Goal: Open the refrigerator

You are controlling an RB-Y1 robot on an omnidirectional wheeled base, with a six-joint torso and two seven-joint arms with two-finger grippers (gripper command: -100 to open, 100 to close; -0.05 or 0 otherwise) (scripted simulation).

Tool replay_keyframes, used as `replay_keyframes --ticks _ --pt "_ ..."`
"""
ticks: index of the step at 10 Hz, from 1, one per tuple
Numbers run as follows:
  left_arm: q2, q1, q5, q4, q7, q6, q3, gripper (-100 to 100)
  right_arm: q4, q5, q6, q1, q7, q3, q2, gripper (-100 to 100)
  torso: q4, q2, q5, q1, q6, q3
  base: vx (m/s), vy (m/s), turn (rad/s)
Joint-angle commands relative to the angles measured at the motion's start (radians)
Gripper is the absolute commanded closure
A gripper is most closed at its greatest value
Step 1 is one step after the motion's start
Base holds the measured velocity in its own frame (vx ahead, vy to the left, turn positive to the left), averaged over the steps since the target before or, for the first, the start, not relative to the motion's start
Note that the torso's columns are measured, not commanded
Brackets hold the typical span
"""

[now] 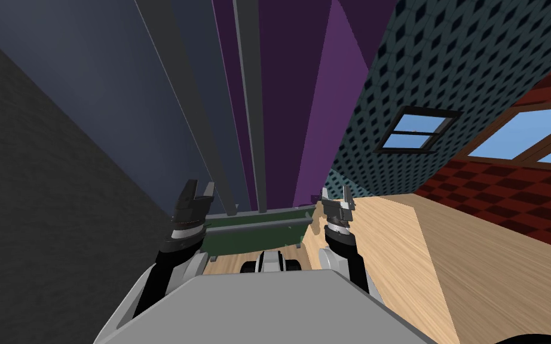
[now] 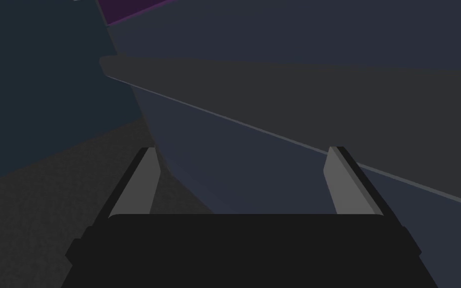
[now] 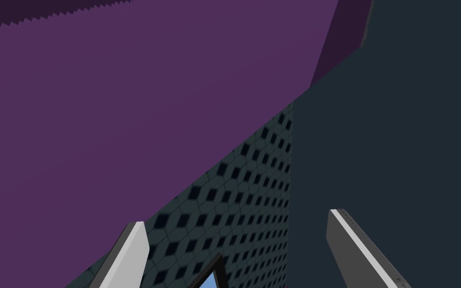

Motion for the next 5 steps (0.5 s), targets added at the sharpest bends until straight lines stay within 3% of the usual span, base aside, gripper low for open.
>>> replay_keyframes --ticks 1,5 --pt "0.038 -0.011 0.004 0.059 0.004 -0.021 -0.007 -100 0.0 0.0 0.0 0.0 0.0 0.0 0.0 0 -0.001 -0.002 0.0 -0.001 0.001 -0.002 -0.006 -0.01 -0.035" --pt "0.077 -0.028 0.01 0.168 0.009 -0.066 -0.025 -100 0.0 0.0 0.0 0.0 0.0 0.0 0.0 0 -0.006 -0.011 0.001 -0.001 0.004 -0.007 -0.003 -0.014 -0.032"
